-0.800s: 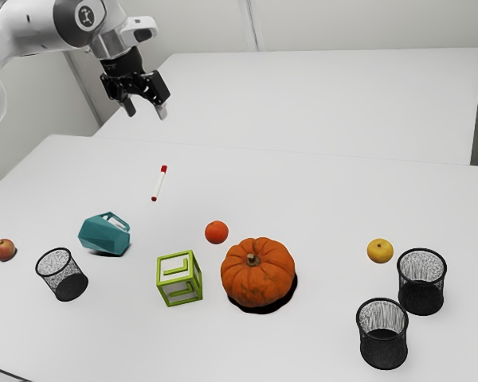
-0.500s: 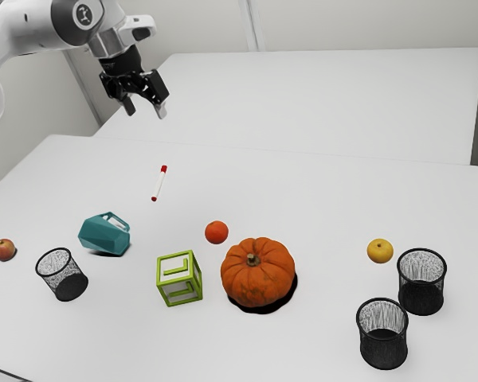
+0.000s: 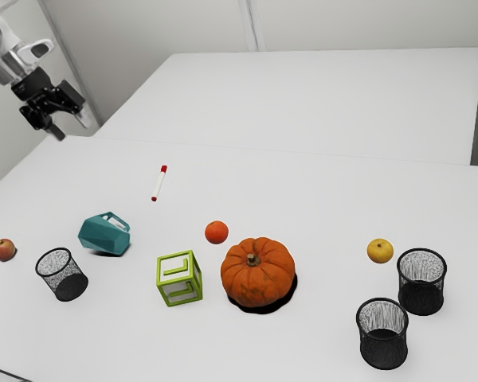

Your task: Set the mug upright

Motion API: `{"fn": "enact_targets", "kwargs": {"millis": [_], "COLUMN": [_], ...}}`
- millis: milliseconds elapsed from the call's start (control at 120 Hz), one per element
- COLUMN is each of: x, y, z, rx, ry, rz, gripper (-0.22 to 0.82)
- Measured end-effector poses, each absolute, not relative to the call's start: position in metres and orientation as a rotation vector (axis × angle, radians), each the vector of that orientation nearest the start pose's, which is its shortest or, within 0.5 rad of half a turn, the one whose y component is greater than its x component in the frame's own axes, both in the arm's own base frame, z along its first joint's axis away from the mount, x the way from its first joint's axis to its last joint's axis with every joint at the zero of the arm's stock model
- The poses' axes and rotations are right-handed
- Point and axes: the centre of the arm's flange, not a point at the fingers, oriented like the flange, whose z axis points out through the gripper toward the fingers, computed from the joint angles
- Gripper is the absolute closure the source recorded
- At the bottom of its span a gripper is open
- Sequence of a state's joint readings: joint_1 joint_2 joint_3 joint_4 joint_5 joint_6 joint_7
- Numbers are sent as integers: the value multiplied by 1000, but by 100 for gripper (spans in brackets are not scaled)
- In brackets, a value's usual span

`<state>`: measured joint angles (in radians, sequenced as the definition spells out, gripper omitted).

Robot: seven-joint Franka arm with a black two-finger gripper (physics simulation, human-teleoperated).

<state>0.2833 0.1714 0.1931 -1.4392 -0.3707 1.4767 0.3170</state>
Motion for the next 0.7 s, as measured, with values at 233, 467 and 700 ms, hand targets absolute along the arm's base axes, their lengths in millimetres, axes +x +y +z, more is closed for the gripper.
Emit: {"fn": "enact_targets", "kwargs": {"millis": [233,467,700], "x": [549,546,544], "y": [299,329,344], "z": [495,410,341], "rx": [-3661,-3753,-3887], "ry": [-282,-231,-207], "rz": [114,291,311], "gripper": [0,0,0]}}
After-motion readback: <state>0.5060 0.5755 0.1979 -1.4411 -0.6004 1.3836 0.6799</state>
